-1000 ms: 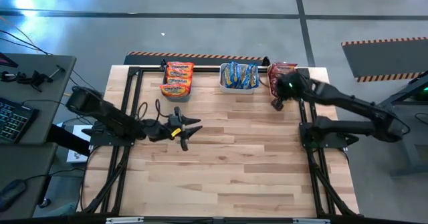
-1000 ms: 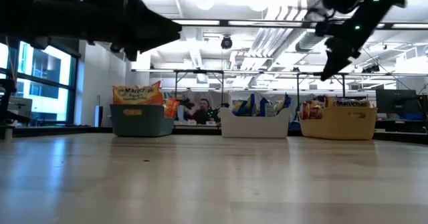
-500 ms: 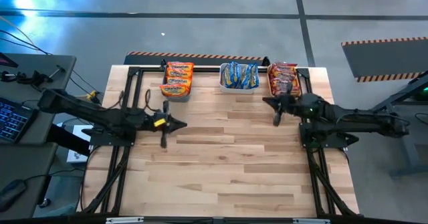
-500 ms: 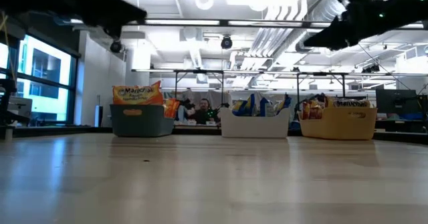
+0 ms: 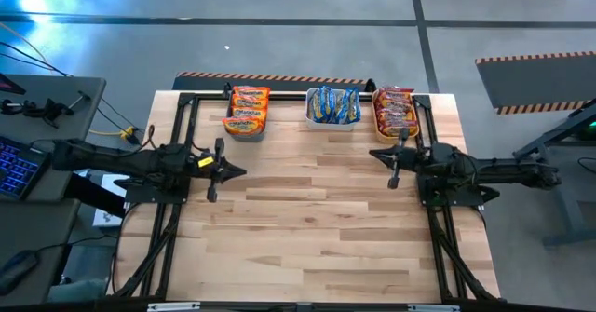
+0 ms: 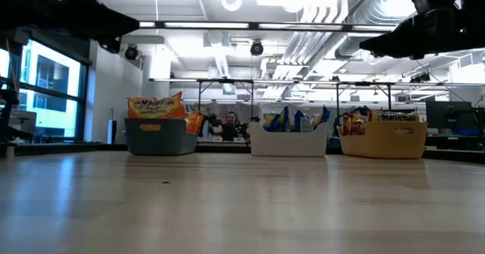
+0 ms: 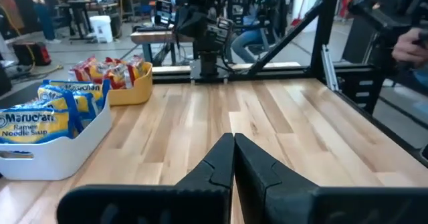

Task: Sort Maruchan noodles
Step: Return to Home Position

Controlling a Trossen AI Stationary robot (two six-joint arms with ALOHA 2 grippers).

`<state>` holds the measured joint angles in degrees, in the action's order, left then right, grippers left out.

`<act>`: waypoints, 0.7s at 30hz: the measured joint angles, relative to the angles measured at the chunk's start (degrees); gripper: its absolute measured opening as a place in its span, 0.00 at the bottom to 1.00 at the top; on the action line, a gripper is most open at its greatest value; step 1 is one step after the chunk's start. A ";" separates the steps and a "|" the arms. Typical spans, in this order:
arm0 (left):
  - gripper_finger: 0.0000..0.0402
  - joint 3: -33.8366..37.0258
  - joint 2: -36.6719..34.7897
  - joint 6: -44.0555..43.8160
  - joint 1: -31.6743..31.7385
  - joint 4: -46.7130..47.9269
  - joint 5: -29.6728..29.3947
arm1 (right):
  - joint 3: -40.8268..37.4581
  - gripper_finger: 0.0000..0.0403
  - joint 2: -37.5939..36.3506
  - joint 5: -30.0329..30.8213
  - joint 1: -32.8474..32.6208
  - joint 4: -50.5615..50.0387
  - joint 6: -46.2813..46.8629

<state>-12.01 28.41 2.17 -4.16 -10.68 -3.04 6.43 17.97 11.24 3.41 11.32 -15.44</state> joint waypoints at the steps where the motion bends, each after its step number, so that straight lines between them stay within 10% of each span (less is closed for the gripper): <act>1: 0.00 0.81 -1.45 0.00 1.03 -0.02 1.35 | -0.18 0.00 -1.13 -0.69 -0.08 -0.26 -0.09; 21: 0.00 10.38 -23.89 -1.46 24.29 3.29 10.96 | -1.37 0.00 -17.95 -5.44 0.13 -13.51 1.85</act>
<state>-1.63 4.52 0.71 20.14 -7.39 7.92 5.07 0.02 5.80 3.53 -2.19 -13.59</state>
